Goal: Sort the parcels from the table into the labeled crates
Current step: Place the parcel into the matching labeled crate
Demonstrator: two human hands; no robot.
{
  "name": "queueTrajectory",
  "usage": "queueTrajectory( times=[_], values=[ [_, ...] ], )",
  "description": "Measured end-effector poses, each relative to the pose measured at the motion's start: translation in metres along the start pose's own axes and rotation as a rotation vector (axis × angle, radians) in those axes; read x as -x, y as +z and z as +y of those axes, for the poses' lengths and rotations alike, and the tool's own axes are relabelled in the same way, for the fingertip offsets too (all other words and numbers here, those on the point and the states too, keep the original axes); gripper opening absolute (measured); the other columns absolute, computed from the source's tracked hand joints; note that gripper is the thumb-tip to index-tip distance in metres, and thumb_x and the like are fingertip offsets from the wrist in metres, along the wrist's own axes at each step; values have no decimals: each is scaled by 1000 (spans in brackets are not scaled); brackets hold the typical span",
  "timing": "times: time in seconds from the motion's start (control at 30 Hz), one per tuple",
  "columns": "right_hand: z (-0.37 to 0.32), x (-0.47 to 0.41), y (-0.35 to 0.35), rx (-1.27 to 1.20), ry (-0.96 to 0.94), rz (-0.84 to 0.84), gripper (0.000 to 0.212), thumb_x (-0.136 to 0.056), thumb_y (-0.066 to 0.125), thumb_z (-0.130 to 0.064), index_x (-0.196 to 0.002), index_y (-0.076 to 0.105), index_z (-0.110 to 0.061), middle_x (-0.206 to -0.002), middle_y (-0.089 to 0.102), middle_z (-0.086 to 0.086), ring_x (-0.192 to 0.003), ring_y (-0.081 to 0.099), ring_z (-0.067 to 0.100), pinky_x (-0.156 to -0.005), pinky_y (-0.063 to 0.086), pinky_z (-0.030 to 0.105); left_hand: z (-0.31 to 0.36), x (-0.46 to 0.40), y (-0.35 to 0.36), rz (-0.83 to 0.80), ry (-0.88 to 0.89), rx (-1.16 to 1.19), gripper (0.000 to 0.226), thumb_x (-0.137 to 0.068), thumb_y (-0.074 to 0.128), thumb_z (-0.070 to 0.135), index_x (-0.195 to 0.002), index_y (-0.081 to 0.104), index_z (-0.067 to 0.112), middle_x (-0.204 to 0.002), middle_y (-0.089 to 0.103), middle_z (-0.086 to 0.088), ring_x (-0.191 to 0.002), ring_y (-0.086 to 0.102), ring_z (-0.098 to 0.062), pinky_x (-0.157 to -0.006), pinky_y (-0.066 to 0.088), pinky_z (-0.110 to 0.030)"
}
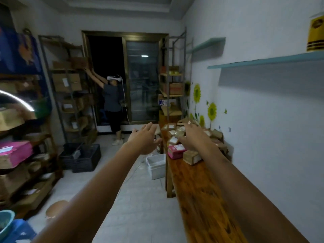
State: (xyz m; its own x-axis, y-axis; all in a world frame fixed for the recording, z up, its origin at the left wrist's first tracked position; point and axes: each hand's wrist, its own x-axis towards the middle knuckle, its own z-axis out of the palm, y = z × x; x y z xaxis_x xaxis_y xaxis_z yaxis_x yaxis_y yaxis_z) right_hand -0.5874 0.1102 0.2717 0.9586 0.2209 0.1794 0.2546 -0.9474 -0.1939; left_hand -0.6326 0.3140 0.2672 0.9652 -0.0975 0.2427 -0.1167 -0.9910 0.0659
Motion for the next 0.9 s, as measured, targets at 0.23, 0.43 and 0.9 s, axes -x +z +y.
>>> queueTrajectory(
  times=[0.23,0.43,0.9],
  values=[
    [-23,-174,55,12,48,4,71,-101,47,-51,-157,26,-14,-160,32,16,-143,33,38,-114,37,51,-116,-172,48,-17,12,11,72,-102,43,51,-159,13,20,-168,10,-6,-153,13,-27,-121,18,-57],
    [-8,-327,78,-10,112,-20,70,-100,49,-46,-158,25,-15,-160,32,14,-146,30,36,-114,38,51,-149,-324,91,-43,122,65,69,-101,44,50,-158,17,22,-166,17,-6,-153,16,-27,-122,15,-57],
    [161,-619,152,-134,312,32,56,-100,50,-41,-149,39,-14,-145,46,17,-132,43,38,-106,43,47,-132,-673,216,-156,149,18,69,-100,44,55,-157,23,22,-163,24,-5,-148,27,-28,-119,28,-50]
  ],
)
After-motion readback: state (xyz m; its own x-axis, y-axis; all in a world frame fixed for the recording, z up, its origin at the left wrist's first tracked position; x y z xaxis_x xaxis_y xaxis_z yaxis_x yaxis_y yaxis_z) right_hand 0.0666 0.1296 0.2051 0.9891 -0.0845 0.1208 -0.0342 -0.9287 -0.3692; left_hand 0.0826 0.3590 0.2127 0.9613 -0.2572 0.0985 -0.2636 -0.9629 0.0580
